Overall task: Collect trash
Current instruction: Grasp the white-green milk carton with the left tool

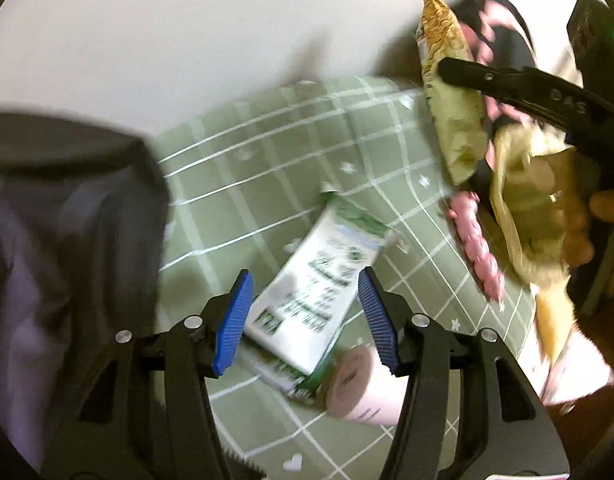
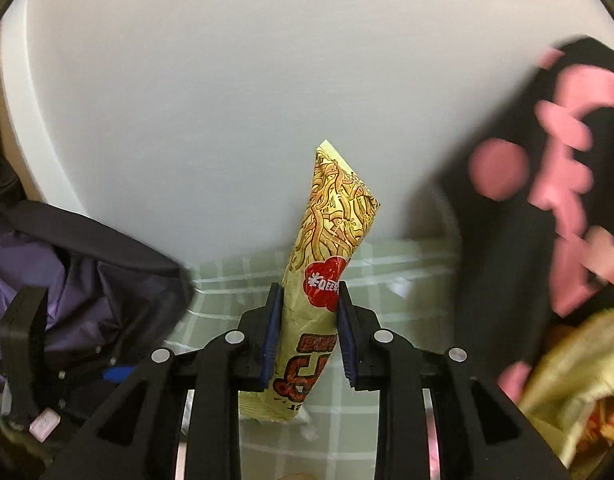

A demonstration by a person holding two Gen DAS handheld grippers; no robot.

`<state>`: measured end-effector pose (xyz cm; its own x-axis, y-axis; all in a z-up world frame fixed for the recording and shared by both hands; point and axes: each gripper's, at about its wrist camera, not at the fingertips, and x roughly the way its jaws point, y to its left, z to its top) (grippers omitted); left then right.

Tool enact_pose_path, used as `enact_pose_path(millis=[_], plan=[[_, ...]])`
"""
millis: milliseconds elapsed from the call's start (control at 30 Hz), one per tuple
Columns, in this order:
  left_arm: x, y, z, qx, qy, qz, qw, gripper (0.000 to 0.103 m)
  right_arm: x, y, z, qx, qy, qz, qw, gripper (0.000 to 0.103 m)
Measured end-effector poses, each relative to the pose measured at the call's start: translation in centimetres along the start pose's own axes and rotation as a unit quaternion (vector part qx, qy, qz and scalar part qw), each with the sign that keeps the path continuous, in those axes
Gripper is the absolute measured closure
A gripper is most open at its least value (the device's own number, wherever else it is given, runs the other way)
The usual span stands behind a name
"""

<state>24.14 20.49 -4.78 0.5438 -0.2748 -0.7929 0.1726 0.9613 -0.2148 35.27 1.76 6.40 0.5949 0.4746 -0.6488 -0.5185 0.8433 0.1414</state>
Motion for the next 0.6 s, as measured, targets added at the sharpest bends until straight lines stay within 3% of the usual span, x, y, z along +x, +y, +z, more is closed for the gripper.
enact_pose_path(millis=[233,433,600], plan=[[2.5,-1.6,1.0,0.074,0.039,-0.009,0.9964,0.045,-2.2,-3.8,-3.9,0.046,0.011,-0.038,0.998,0.078],[4.4,-2.7,1.5,0.128,0.075,0.022,0.9888,0.045,-3.7,-5.0,-6.8,0.069,0.013,-0.053,0.996,0.078],[5.5,-2.4,1.4,0.133,0.094,0.032,0.9861,0.044,-3.4,-5.0,-8.6,0.084,0.024,-0.053,0.995,0.078]])
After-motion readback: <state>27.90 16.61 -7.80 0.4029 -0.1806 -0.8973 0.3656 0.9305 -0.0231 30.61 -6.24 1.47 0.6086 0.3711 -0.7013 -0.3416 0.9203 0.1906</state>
